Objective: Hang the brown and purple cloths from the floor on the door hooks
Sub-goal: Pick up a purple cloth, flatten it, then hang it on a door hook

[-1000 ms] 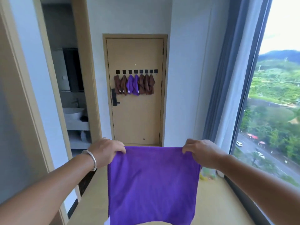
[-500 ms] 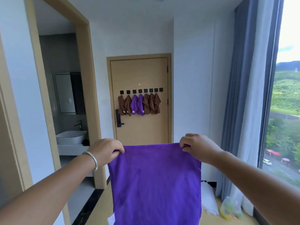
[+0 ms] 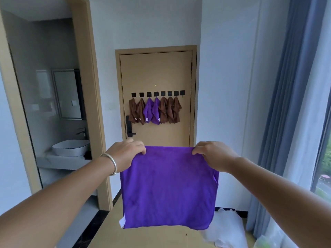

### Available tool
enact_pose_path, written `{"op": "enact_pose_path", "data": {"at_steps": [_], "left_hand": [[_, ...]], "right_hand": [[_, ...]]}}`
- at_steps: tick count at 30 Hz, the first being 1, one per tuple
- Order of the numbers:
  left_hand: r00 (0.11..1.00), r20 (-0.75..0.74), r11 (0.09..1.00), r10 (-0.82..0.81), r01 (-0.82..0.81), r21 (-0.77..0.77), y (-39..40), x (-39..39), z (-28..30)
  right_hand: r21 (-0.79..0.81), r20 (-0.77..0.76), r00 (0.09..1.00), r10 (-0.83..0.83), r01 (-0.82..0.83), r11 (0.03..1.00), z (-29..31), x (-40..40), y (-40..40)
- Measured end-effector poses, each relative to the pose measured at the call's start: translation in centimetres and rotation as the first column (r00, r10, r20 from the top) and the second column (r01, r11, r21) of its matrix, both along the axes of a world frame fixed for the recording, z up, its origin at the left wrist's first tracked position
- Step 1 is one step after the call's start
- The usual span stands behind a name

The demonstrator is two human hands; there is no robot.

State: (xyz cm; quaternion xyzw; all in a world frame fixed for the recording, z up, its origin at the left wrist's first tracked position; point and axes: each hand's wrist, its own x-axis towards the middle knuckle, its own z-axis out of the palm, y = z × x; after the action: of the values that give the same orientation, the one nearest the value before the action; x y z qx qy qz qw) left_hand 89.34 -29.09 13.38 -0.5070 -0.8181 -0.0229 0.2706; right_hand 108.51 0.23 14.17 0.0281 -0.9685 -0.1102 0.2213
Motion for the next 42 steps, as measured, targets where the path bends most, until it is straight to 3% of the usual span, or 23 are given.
{"op": "enact_pose_path", "data": {"at_steps": [6,13,17,21,26,42], "left_hand": [[0.988,-0.152,0.999,-0.014,0.021,0.046,6.4,-8.9,0.2],[0.994,0.105,0.984,-0.012,-0.007,0.180,15.2,-21.5,1.4],[0.992,0.114,0.972,-0.053,0.025,0.235,19.2,-28.7,2.2],[0.998,-0.006,0.992,-0.058,0.058,0.113,23.2,-34.4,3.0],[0.998,-0.053,0.999,-0.032,0.030,-0.045,28.5,-41.3,4.1],[0.979,-0.202,0.988,0.018,-0.049,-0.148,49.2,-65.0,5.6]], "right_hand": [[-0.028,-0.066,0.996,-0.065,0.063,0.998,0.4,-9.2,5.4],[-0.134,-0.075,0.987,-0.143,0.132,0.982,2.7,-23.4,12.0],[-0.167,-0.058,0.994,-0.088,0.077,0.983,3.8,-30.6,16.3],[-0.148,-0.069,0.997,-0.022,0.011,0.989,3.8,-37.0,19.5],[-0.093,-0.114,0.992,-0.050,0.039,0.995,3.8,-44.9,23.5],[0.021,-0.213,0.977,-0.032,0.038,0.999,6.6,-69.4,42.5]]}}
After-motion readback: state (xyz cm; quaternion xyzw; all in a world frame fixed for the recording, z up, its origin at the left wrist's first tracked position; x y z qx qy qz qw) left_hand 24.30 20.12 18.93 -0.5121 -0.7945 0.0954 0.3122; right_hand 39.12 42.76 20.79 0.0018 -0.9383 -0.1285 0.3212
